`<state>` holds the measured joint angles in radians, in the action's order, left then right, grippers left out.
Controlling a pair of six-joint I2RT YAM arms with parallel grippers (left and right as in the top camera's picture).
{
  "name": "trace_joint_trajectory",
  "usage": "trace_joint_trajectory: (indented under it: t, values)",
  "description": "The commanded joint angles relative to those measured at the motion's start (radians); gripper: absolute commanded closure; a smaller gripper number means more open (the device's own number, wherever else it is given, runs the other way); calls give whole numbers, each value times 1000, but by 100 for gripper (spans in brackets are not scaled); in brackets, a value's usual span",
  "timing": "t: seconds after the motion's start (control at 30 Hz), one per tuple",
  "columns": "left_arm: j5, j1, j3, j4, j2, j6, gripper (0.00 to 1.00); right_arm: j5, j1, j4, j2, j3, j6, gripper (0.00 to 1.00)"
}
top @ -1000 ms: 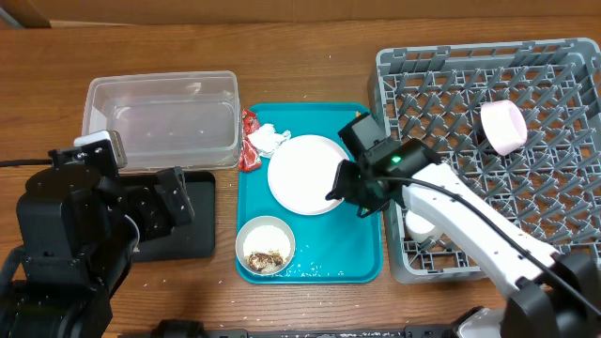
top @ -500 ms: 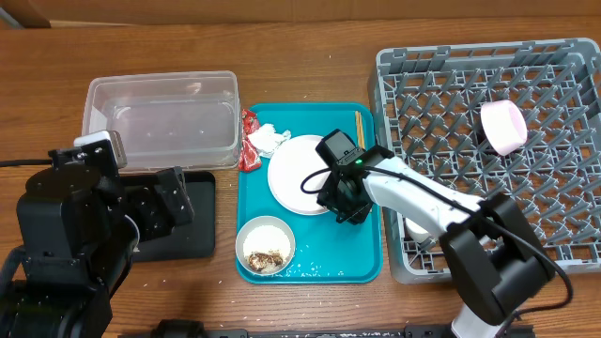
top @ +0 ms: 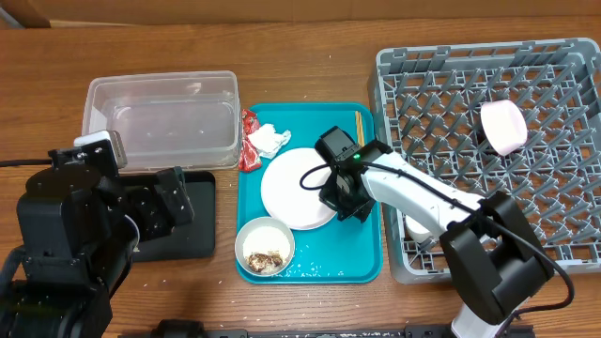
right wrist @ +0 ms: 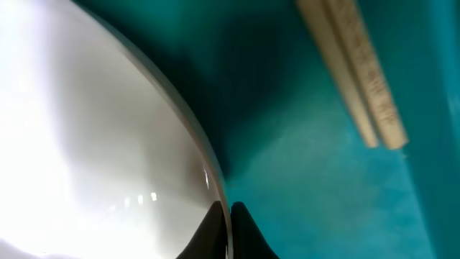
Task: Sort waste into correct bins and load items into the dishwasher
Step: 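Move the right gripper to the white plate edge and grasp it, then lift the white plate and swing it over the dish rack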
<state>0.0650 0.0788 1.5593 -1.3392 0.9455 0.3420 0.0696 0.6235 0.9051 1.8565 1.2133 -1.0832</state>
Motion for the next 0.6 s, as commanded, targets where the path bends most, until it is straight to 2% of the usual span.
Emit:
trace_joint_trajectory:
  t: [0.0, 0.13, 0.27, 0.37, 0.57]
  values:
    - [13, 0, 14, 4, 2, 18, 0, -103, -2, 14, -78, 79, 93, 96]
    - [13, 0, 14, 4, 2, 18, 0, -164, -2, 17, -169, 137, 189, 96]
    - [13, 0, 14, 4, 2, 18, 0, -348, -2, 18, -291, 170, 286, 96]
    - [13, 0, 14, 4, 2, 18, 0, -565, -4, 29, -396, 170, 339, 96]
    - [13, 0, 14, 4, 2, 18, 0, -1157, -50, 110, -526, 170, 385, 96]
